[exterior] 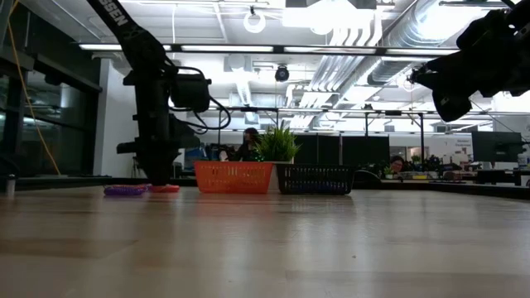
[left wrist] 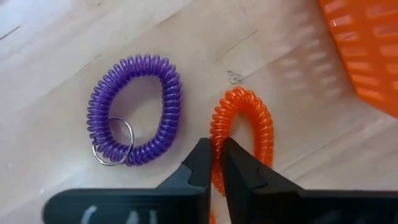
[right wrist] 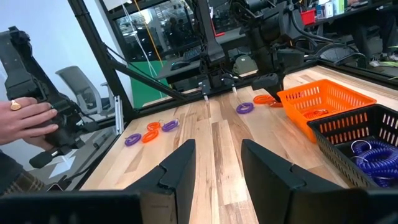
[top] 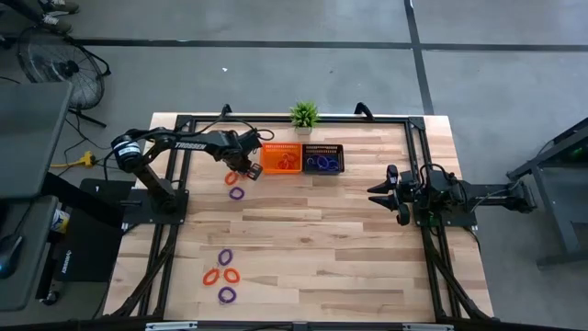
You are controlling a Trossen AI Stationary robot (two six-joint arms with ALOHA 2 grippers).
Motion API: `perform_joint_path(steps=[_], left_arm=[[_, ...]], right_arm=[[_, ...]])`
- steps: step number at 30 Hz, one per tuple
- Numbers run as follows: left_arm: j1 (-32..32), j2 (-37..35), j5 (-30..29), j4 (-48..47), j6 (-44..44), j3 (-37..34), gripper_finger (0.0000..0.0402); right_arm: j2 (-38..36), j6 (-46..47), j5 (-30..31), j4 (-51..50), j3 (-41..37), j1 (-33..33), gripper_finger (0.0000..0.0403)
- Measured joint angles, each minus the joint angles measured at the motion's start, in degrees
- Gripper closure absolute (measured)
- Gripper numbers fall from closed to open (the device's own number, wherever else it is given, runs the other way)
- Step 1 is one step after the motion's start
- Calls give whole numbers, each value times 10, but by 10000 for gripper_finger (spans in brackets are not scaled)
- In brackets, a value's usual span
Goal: Sort spring keychains into baskets
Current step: Put the orange spring keychain into the orange basket
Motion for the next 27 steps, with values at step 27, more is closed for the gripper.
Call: perform_joint_path(steps=[27], left_arm=[[0,-233,37,-52,146,-3,392]], right_arm=[[0,0,1,0,0,0,279]])
